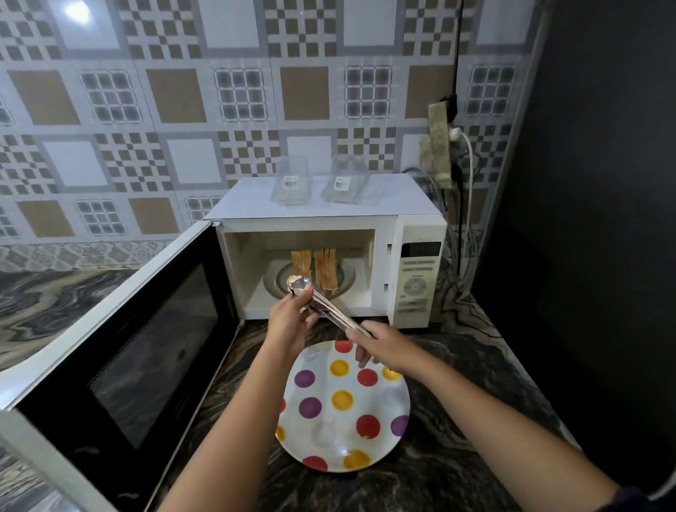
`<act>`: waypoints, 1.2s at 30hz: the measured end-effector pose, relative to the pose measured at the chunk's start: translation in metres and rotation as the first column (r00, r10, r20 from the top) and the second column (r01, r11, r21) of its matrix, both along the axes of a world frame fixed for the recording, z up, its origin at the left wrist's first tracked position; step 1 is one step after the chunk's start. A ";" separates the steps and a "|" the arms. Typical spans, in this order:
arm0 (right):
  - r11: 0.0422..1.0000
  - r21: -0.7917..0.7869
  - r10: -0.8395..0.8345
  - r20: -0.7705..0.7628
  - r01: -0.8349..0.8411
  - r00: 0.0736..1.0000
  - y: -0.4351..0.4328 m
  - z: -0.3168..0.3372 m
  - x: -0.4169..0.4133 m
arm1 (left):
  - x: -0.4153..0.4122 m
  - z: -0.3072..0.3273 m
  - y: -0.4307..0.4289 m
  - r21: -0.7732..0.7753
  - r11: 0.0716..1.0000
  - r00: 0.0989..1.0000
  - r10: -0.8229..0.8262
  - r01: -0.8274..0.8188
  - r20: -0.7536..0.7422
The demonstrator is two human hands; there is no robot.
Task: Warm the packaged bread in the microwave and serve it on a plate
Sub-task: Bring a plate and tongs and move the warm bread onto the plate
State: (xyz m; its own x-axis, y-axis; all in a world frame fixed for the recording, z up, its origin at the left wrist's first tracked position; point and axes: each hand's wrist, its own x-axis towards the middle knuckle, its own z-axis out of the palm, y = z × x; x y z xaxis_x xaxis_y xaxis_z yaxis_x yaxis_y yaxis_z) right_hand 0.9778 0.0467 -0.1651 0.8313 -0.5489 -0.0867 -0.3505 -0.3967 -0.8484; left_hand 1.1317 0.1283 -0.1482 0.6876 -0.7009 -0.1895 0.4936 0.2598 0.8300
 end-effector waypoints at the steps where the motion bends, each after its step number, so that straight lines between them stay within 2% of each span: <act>1: 0.999 0.032 0.008 -0.006 -0.008 1.000 0.004 0.003 0.003 | -0.001 0.000 0.000 0.006 1.000 1.000 -0.028 0.028 0.010; 6: 0.996 0.073 0.058 -0.017 -0.056 0.998 0.009 0.000 0.005 | 0.009 -0.001 0.009 0.062 0.994 0.994 -0.096 0.093 0.048; 9: 0.998 -0.033 0.060 -0.050 -0.062 0.997 0.005 -0.007 0.003 | 0.013 -0.011 0.017 0.096 0.991 0.990 -0.107 0.098 0.095; 11: 0.994 -0.094 0.056 -0.058 -0.061 0.997 0.003 -0.016 0.002 | 0.012 -0.016 0.022 0.135 0.990 0.988 -0.065 0.046 0.141; 13: 0.988 -0.150 0.031 -0.093 -0.045 0.995 0.000 -0.025 0.000 | 0.014 -0.022 0.026 0.190 0.977 0.979 0.054 -0.091 0.195; 14: 0.982 -0.185 0.010 -0.131 -0.034 0.991 -0.002 -0.029 0.000 | 0.015 -0.027 0.031 0.256 0.948 0.954 0.115 -0.188 0.277; 16: 0.964 -0.264 -0.031 -0.214 -0.027 0.976 -0.006 -0.034 0.000 | 0.019 -0.041 0.047 0.415 0.820 0.815 0.103 -0.394 0.570; 17: 0.956 -0.294 -0.062 -0.243 -0.013 0.968 -0.007 -0.036 0.002 | 0.022 -0.053 0.057 0.452 0.767 0.724 0.025 -0.457 0.689; 19: 0.948 -0.312 -0.141 -0.240 0.061 0.960 -0.007 -0.038 0.011 | 0.028 -0.079 0.077 0.509 0.711 0.577 -0.177 -0.485 0.797; 22: 0.942 -0.297 -0.216 -0.184 0.156 0.959 0.003 -0.042 0.030 | 0.035 -0.117 0.102 0.615 0.645 0.446 -0.433 -0.454 0.783; 25: 0.924 -0.317 -0.271 -0.152 0.213 0.950 0.011 -0.049 0.056 | 0.039 -0.144 0.118 0.700 0.564 0.405 -0.571 -0.438 0.714; 27: 0.913 -0.292 -0.336 -0.139 0.285 0.932 0.016 -0.052 0.074 | 0.042 -0.156 0.124 0.734 0.506 0.347 -0.659 -0.453 0.668; 32: 0.869 -0.271 -0.464 -0.155 0.414 0.872 0.016 -0.044 0.122 | 0.046 -0.164 0.124 0.710 0.495 0.244 -0.706 -0.501 0.664; 36: 0.851 -0.241 -0.514 -0.204 0.466 0.833 0.009 -0.042 0.155 | 0.054 -0.159 0.116 0.712 0.500 0.234 -0.712 -0.492 0.662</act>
State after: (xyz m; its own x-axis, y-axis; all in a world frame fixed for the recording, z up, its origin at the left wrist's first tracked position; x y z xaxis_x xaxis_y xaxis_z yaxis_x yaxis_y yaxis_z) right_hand 1.1333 0.0560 -0.2071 0.4106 -0.9039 -0.1198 -0.7297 -0.2470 -0.6376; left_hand 1.1857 0.2443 -0.3077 0.6646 -0.7472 -0.0001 -0.7084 -0.6301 0.3180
